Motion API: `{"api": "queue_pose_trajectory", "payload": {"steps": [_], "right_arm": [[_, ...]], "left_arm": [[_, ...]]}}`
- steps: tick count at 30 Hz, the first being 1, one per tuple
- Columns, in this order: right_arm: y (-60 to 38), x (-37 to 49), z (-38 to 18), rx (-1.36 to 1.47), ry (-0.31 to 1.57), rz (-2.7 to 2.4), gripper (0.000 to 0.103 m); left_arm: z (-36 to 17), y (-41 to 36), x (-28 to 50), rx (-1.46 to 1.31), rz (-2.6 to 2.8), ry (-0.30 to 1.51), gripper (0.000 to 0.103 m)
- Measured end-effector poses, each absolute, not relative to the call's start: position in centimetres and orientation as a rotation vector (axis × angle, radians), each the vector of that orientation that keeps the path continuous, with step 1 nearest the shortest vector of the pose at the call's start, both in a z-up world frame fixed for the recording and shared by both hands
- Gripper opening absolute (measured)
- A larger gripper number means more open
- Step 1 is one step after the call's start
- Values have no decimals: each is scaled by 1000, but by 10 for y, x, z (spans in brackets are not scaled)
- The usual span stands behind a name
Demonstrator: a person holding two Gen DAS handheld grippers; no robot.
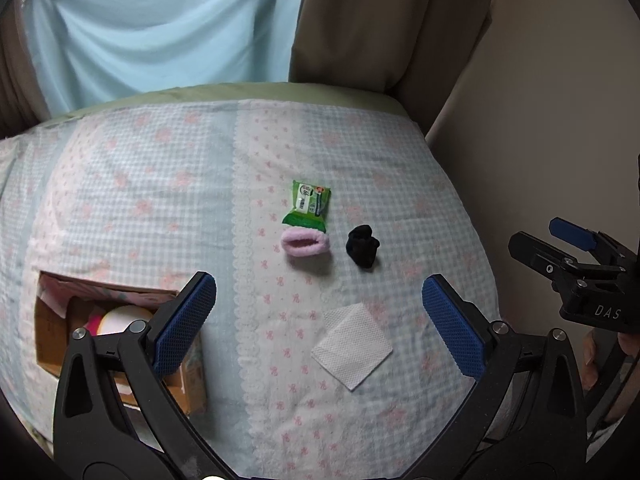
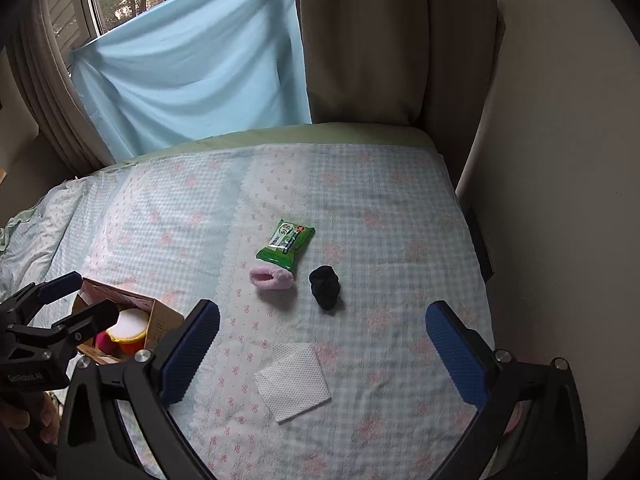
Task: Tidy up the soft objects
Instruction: 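Withdraw both tools from the box toward the hair tie and scrunchie, then grasp the pink hair tie with the left tool while the right tool grasps the black scrunchie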
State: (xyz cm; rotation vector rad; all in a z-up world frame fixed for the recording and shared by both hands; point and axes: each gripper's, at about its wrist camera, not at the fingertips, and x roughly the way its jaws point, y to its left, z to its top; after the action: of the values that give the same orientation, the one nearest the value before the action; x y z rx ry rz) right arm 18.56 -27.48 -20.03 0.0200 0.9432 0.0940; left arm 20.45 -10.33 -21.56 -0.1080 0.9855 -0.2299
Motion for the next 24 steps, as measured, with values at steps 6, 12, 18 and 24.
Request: {"api": "queue_pose_trajectory", "payload": {"steps": [6, 12, 18, 24], "right_arm": [[-293, 228, -252, -18, 946, 114, 103], [-297, 264, -331, -26, 974, 149, 98], [-289, 291, -400, -15, 997, 191, 93], [-276, 310, -453, -39, 1006, 220, 83]], "left_arm": [[-292, -126, 266, -140, -244, 1040, 103], [-379, -132, 314, -160, -250, 1058, 103], [-448, -130, 342, -218, -262, 1078, 103], [-481, -140, 353, -192, -287, 1058, 102]]}}
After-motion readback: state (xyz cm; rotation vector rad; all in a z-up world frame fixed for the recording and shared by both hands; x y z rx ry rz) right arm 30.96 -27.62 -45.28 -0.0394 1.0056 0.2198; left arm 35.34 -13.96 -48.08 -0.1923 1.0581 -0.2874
